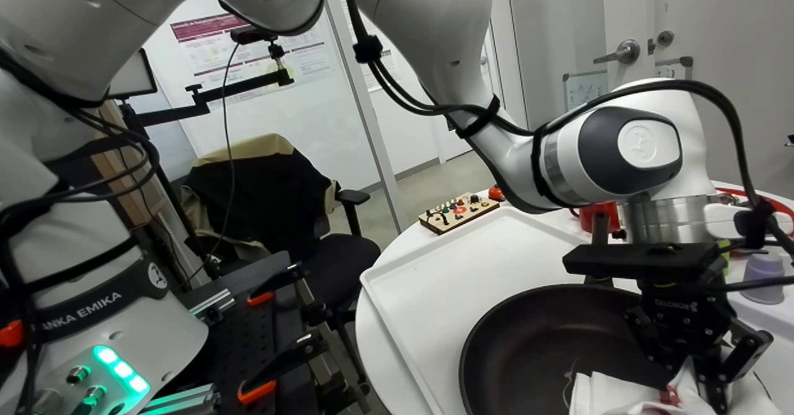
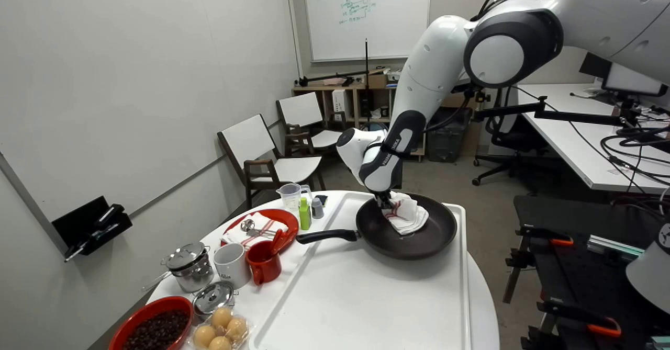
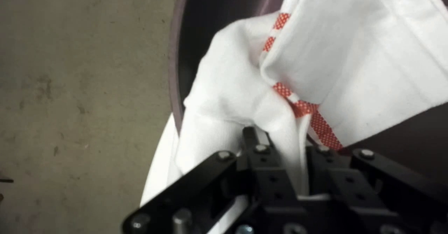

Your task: Use the tea towel to wipe the inside of the pan

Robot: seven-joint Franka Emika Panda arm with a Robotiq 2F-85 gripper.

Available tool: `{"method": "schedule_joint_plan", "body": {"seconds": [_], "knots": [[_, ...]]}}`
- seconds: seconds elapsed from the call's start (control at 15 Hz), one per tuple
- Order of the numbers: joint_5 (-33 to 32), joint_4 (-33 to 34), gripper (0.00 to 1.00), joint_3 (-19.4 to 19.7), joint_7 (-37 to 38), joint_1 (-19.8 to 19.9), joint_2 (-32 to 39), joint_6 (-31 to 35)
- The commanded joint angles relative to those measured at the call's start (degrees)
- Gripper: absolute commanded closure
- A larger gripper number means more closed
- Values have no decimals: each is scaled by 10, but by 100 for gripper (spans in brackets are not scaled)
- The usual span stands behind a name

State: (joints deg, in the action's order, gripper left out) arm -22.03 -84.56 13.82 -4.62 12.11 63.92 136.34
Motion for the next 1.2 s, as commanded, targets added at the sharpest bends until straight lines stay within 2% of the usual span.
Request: {"method": "schedule_joint_plan", "body": {"seconds": [0.0, 0.13, 0.4, 0.8, 1.13], "knots": [[40, -7, 93, -54, -91, 51, 0, 55], [52, -11, 93, -78, -140, 71, -1, 67], [55, -37, 93, -116, -222, 86, -16, 92], [51, -99, 93, -179, -329, 87, -51, 129], [58, -149, 93, -223, -434, 86, -66, 114]]}}
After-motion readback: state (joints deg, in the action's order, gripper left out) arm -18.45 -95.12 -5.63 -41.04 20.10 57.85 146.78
